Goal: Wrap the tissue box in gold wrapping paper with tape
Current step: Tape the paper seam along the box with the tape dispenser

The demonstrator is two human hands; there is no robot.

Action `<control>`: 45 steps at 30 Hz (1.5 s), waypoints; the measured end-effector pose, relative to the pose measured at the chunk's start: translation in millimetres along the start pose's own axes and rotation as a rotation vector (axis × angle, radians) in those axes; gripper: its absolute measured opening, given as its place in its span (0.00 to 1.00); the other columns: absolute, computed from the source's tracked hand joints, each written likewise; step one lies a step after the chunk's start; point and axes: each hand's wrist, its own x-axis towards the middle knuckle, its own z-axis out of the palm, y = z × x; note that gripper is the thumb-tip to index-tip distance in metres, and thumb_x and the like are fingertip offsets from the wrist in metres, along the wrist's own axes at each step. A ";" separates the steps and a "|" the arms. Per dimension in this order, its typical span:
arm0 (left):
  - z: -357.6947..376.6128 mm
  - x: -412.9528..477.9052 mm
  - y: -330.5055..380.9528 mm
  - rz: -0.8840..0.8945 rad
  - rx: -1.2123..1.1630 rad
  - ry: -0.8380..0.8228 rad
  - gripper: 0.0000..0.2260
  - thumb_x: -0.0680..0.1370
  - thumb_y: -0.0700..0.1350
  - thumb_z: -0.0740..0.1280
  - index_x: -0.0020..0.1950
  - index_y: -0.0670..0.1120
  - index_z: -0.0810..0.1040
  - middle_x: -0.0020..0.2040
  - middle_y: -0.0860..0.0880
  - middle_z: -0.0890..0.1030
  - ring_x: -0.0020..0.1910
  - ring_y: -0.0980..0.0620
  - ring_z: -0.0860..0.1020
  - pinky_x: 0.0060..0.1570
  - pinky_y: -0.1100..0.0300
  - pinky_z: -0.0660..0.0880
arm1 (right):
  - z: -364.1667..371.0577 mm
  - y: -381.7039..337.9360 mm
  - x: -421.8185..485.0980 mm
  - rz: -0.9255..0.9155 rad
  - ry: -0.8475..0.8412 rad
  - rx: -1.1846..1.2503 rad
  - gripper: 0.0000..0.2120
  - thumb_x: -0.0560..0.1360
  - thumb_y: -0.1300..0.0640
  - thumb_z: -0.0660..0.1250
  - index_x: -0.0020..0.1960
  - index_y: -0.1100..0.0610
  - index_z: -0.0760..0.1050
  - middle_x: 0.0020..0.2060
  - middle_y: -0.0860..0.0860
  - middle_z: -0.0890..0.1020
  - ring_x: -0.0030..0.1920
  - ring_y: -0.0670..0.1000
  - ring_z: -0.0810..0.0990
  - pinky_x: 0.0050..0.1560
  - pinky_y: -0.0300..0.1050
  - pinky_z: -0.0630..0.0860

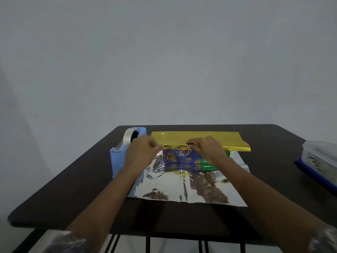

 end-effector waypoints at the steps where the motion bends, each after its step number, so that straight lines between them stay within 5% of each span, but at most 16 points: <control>1: -16.2 -4.1 1.0 0.028 0.007 0.086 0.11 0.75 0.50 0.68 0.36 0.47 0.79 0.32 0.54 0.78 0.30 0.56 0.74 0.34 0.60 0.69 | 2.9 -0.9 -1.0 0.006 0.016 0.032 0.18 0.80 0.45 0.56 0.65 0.48 0.74 0.61 0.49 0.79 0.62 0.53 0.75 0.65 0.45 0.62; 3: -47.6 -6.7 -6.5 -0.015 0.068 0.221 0.08 0.76 0.51 0.66 0.40 0.49 0.78 0.36 0.55 0.78 0.34 0.54 0.74 0.37 0.60 0.68 | 8.3 -5.8 -1.7 -0.001 0.053 0.070 0.17 0.80 0.46 0.57 0.66 0.49 0.73 0.64 0.49 0.76 0.67 0.51 0.71 0.70 0.48 0.55; 6: -73.7 6.4 -35.4 -0.289 0.195 0.033 0.13 0.76 0.53 0.66 0.45 0.43 0.76 0.44 0.45 0.79 0.42 0.46 0.76 0.40 0.58 0.67 | 11.2 -38.7 -3.4 -0.056 0.147 0.269 0.18 0.79 0.49 0.59 0.67 0.51 0.71 0.67 0.48 0.73 0.70 0.49 0.67 0.70 0.46 0.55; 9: -78.1 7.3 -46.9 -0.526 -0.208 -0.177 0.12 0.74 0.47 0.71 0.41 0.37 0.77 0.37 0.40 0.77 0.38 0.44 0.77 0.31 0.60 0.71 | 15.8 -97.5 -8.2 -0.109 0.089 0.519 0.17 0.78 0.47 0.62 0.64 0.52 0.75 0.63 0.48 0.77 0.64 0.49 0.73 0.60 0.44 0.67; 12: -82.2 11.0 -49.4 -0.650 -0.451 -0.164 0.10 0.72 0.43 0.74 0.45 0.38 0.77 0.42 0.43 0.77 0.43 0.46 0.76 0.39 0.51 0.76 | 31.7 -151.5 -6.7 -0.094 -0.062 0.690 0.21 0.76 0.44 0.65 0.65 0.53 0.74 0.61 0.53 0.78 0.59 0.54 0.77 0.56 0.50 0.73; 15: -89.3 16.4 -44.3 -0.717 -0.473 -0.198 0.08 0.72 0.42 0.73 0.41 0.39 0.77 0.41 0.45 0.78 0.41 0.47 0.77 0.45 0.47 0.76 | 41.1 -179.8 -1.6 0.016 -0.020 0.830 0.22 0.75 0.46 0.67 0.65 0.55 0.72 0.61 0.54 0.77 0.58 0.56 0.76 0.54 0.50 0.74; 25: -86.2 0.2 -55.5 -0.675 -0.847 -0.064 0.05 0.75 0.36 0.66 0.39 0.42 0.76 0.38 0.47 0.77 0.42 0.50 0.77 0.39 0.51 0.76 | 59.8 -186.1 12.5 0.150 0.083 0.832 0.16 0.73 0.44 0.67 0.56 0.52 0.81 0.48 0.55 0.82 0.49 0.57 0.79 0.40 0.43 0.71; 32: -64.8 -30.4 -69.4 -0.604 -1.110 0.161 0.05 0.75 0.34 0.65 0.39 0.39 0.77 0.35 0.46 0.77 0.40 0.52 0.77 0.52 0.53 0.77 | 66.6 -191.5 13.7 0.166 0.139 0.791 0.17 0.75 0.41 0.63 0.56 0.50 0.81 0.48 0.53 0.83 0.47 0.55 0.80 0.41 0.46 0.75; 36: -49.2 -43.1 -69.7 -0.622 -1.110 0.267 0.07 0.74 0.35 0.64 0.36 0.41 0.76 0.33 0.48 0.77 0.37 0.54 0.76 0.52 0.56 0.76 | 62.7 -187.3 11.7 0.149 0.081 0.896 0.18 0.72 0.43 0.68 0.57 0.52 0.80 0.49 0.54 0.83 0.49 0.55 0.80 0.44 0.48 0.76; 41: -39.9 -37.6 -68.3 -0.666 -1.082 0.318 0.08 0.73 0.46 0.72 0.40 0.43 0.77 0.35 0.49 0.76 0.40 0.54 0.76 0.44 0.58 0.76 | 72.3 -172.1 10.3 0.046 -0.053 0.993 0.22 0.75 0.54 0.67 0.69 0.52 0.71 0.65 0.55 0.75 0.64 0.57 0.73 0.62 0.56 0.72; 45: -27.1 -35.9 -74.1 -0.710 -1.018 0.313 0.13 0.71 0.49 0.74 0.39 0.41 0.76 0.37 0.47 0.77 0.40 0.51 0.77 0.36 0.61 0.75 | 72.2 -163.2 7.8 0.005 -0.174 0.985 0.25 0.76 0.56 0.66 0.72 0.50 0.66 0.70 0.55 0.70 0.68 0.56 0.69 0.66 0.55 0.69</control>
